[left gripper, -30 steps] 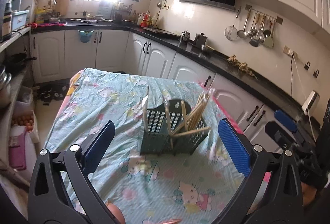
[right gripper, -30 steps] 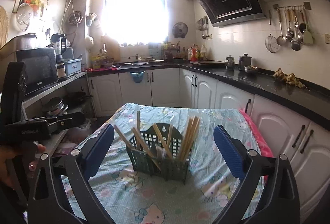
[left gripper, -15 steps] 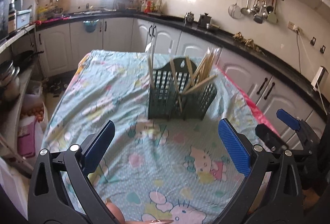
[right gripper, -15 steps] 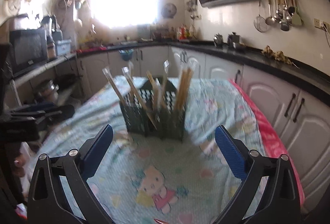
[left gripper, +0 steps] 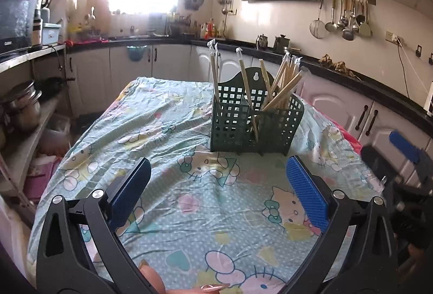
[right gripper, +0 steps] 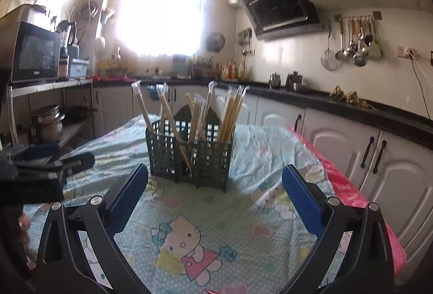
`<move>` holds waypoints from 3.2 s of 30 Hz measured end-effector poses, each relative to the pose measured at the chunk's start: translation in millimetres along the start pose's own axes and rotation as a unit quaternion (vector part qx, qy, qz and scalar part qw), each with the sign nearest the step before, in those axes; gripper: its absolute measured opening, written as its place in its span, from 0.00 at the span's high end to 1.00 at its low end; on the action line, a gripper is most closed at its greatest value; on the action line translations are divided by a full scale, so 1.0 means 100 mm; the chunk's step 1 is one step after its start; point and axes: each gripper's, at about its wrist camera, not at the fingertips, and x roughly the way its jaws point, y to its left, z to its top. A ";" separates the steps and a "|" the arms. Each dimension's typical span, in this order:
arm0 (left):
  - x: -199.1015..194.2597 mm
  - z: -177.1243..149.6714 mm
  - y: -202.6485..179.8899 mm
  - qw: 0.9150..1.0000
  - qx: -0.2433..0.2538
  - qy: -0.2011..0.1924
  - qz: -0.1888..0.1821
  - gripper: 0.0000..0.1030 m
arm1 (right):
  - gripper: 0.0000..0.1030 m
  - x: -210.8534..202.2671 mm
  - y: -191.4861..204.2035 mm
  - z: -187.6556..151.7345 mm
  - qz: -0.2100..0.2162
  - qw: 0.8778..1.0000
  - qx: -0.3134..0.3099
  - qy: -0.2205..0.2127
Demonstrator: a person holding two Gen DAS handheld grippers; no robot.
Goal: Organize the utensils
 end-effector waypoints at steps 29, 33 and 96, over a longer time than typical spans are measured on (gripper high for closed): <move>-0.09 -0.04 0.03 0.999 -0.018 -0.032 0.010 0.10 | 0.06 -0.05 -0.02 -0.03 -0.008 1.000 0.028 -0.012; -0.10 -0.04 0.04 0.999 -0.018 -0.033 0.009 0.10 | 0.06 -0.05 -0.02 -0.03 -0.007 1.000 0.028 -0.009; -0.06 -0.07 0.03 1.000 -0.016 -0.022 0.010 0.10 | 0.06 -0.03 -0.03 -0.04 -0.004 1.000 0.028 0.000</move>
